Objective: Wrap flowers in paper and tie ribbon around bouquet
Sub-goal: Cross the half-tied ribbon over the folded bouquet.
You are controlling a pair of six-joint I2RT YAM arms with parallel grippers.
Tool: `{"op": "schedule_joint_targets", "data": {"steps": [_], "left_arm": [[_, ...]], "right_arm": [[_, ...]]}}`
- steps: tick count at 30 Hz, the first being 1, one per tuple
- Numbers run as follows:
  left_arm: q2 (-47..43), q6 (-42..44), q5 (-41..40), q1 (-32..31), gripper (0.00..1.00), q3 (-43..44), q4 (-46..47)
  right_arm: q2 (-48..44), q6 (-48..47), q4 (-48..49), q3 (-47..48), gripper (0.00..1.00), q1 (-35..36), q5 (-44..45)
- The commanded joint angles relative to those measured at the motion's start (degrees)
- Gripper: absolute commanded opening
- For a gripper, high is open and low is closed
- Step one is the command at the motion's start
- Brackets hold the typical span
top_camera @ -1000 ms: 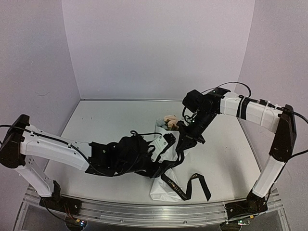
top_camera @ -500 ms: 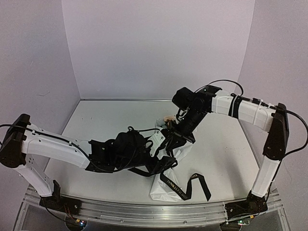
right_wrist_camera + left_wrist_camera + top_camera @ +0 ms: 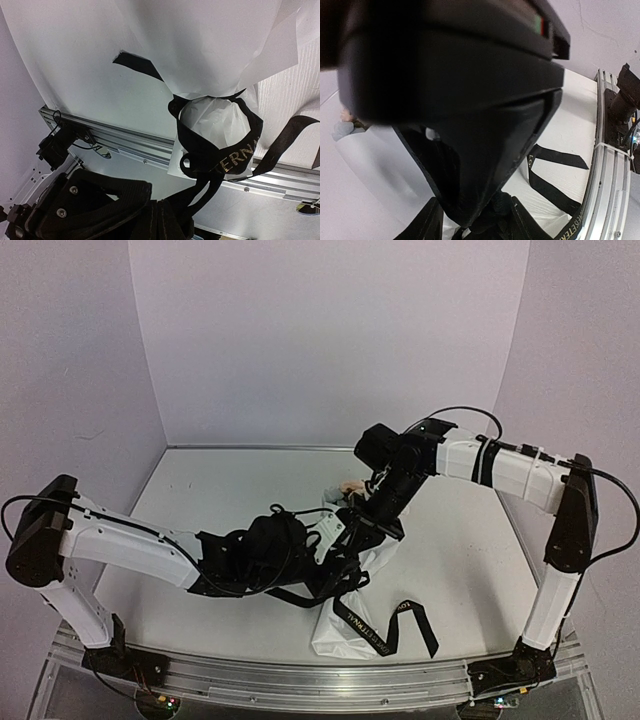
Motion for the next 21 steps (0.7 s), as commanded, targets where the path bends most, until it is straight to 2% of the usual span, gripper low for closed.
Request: {"op": "schedule_joint_targets", "data": {"steps": [1, 4, 7, 11, 15, 18, 21], "left_arm": [[1.17, -1.41, 1.14, -0.01, 0.37, 1.57, 1.71], [1.41, -1.74, 0.92, 0.06, 0.23, 1.65, 1.98], [1.44, -2.06, 0.50, 0.06, 0.02, 1.30, 2.58], [0.65, -3.17, -0.78, 0.30, 0.00, -0.33, 4.17], [-0.84, -5.06, -0.27, 1.11, 0.00, -2.47, 6.13], [-1.66, -6.18, 0.67, 1.86, 0.00, -3.43, 7.14], [-1.98, -7.47, 1.83, 2.50, 0.00, -3.80, 7.38]], "right_arm": [[-0.78, 1.07, 0.55, 1.74, 0.00, 0.85, 0.24], [-1.09, 1.04, 0.66, 1.52, 0.00, 0.94, 0.56], [-1.42, 0.07, 0.56, 1.30, 0.02, 1.00, 0.80], [-5.50, -5.41, 0.78, -2.86, 0.17, 1.00, 4.24], [-12.50, -13.13, 1.03, -9.29, 0.40, 1.03, 10.98], [-16.89, -17.89, 2.02, -14.12, 0.47, 0.98, 15.15], [-22.04, -20.83, 8.65, -20.88, 0.48, 1.08, 17.21]]}}
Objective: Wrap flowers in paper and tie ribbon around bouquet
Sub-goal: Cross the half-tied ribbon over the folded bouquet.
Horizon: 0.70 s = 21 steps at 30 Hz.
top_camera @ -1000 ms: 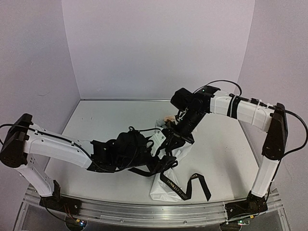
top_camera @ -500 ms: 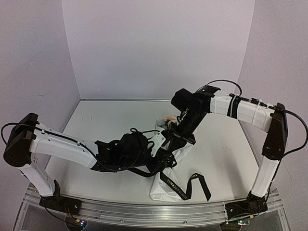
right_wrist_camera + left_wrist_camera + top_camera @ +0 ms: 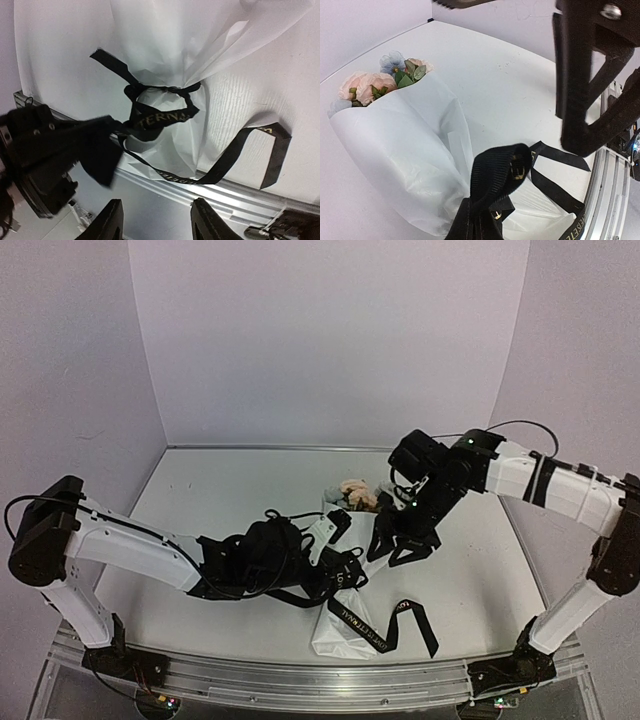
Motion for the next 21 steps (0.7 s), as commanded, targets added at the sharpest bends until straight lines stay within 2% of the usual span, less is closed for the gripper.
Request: {"op": "schedule_joint_targets", "data": {"steps": [1, 4, 9, 14, 21], "left_arm": [[-3.19, -3.10, 2.44, 1.32, 0.00, -0.78, 3.91], [-4.19, -4.59, 4.86, 2.34, 0.00, -1.28, 3.98], [-5.11, -5.32, 10.50, 3.68, 0.00, -1.84, 3.47], [-4.82, -5.16, 15.70, 4.51, 0.00, -1.34, 1.94], [-4.12, -4.66, 18.28, 4.97, 0.00, -0.47, 0.88]], "right_arm": [[-7.60, -8.53, 9.84, -9.12, 0.48, 0.38, 6.49], [-11.24, -14.30, 20.73, -18.11, 0.48, 1.83, 5.92], [-12.05, -28.96, 30.15, -25.18, 0.49, 6.55, 4.40], [-8.98, -30.44, 37.10, -26.18, 0.51, 7.48, -0.93], [-4.40, -31.73, 37.17, -24.48, 0.52, 9.39, -3.75]]}}
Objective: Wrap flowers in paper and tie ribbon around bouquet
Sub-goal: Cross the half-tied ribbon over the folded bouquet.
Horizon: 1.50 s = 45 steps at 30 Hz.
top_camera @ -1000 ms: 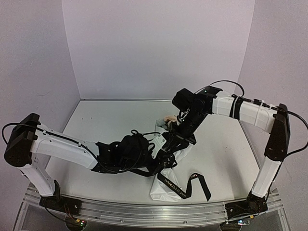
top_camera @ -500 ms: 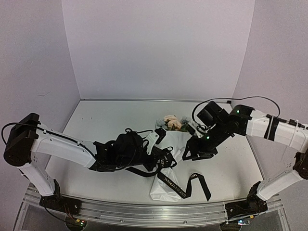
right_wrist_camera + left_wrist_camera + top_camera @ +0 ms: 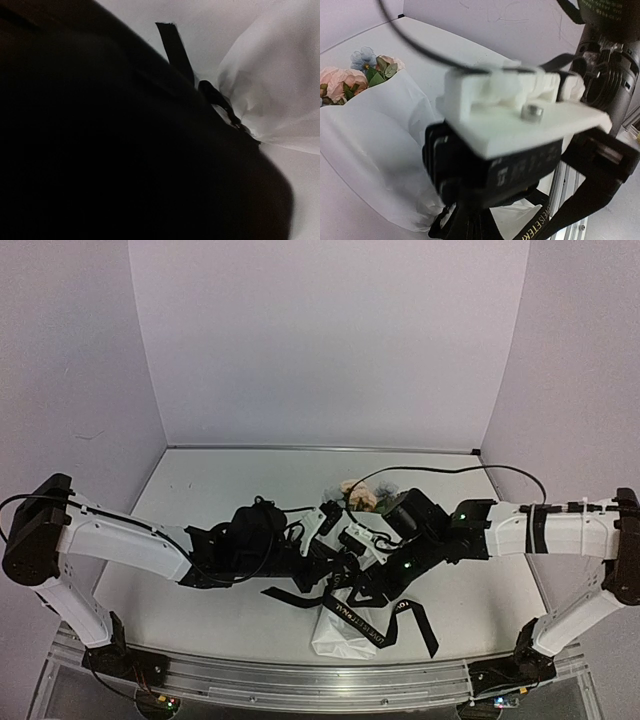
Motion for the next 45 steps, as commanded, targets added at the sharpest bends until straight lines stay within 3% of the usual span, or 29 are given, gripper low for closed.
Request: {"op": "schedule_joint_targets", "data": {"steps": [1, 26, 31, 39, 45], "left_arm": [[-1.04, -0.24, 3.11, 0.40, 0.00, 1.38, 0.14], [-0.78, -1.19, 4.68, 0.94, 0.00, -1.01, 1.20], [-0.45, -1.17, 5.32, 0.95, 0.00, -1.10, 1.24], [-0.77, -1.37, 4.06, 0.90, 0.00, -1.46, 1.61], [-1.72, -2.72, 0.88, 1.32, 0.00, -2.69, 2.73]], "right_arm": [[2.47, -2.90, 2.93, 1.52, 0.52, 1.19, -2.02], [3.00, -3.59, 3.11, -2.83, 0.47, 6.47, 3.18], [2.88, -1.90, 3.11, -3.40, 0.39, 6.57, 3.06], [1.58, 0.08, 3.07, -4.58, 0.15, 6.59, 3.77], [-1.82, 0.25, 3.12, -6.23, 0.03, 6.56, 6.58]]}}
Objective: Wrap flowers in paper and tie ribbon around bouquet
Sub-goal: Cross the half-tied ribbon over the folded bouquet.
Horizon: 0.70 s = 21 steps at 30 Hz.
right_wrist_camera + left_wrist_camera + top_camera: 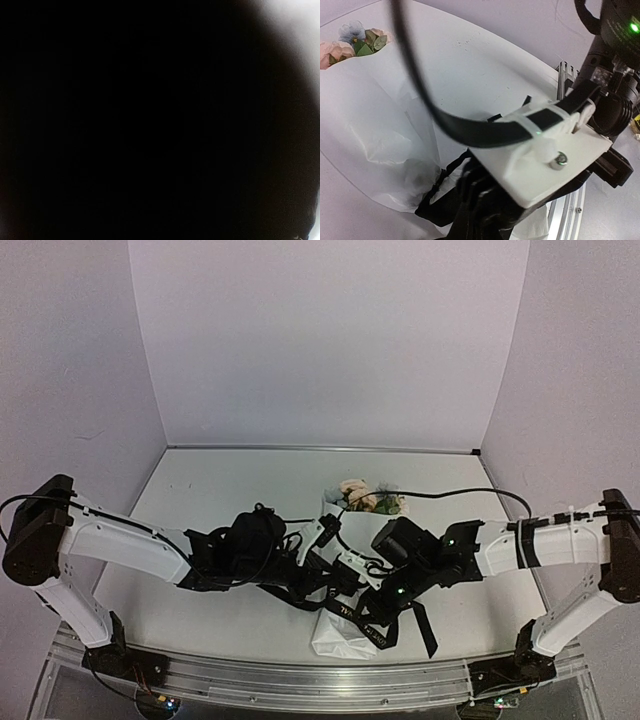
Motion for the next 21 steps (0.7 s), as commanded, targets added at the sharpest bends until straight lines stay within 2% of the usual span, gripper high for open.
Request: {"op": "schedule_joint_targets", "data": {"steps": [1, 12, 17, 21], "left_arm": [[-2.00, -1.98, -4.28, 1.13, 0.00, -1.12, 5.20], [-7.58, -4.01, -7.90, 2.07, 0.00, -4.92, 6.50], [-8.92, -3.44, -6.27, 2.09, 0.00, -5.16, 5.11], [-8.76, -2.99, -3.23, 2.08, 0.00, -4.93, 3.98]], "right_arm": [[-4.53, -0.27, -0.89, -1.72, 0.01, 0.80, 2.20], [-9.07, -0.54, -2.25, -5.49, 0.00, 0.75, 11.07], [-7.77, 1.46, -3.56, -3.23, 0.00, 0.31, 15.05], [-4.55, 4.19, -3.60, 0.33, 0.00, -0.53, 14.41]]}}
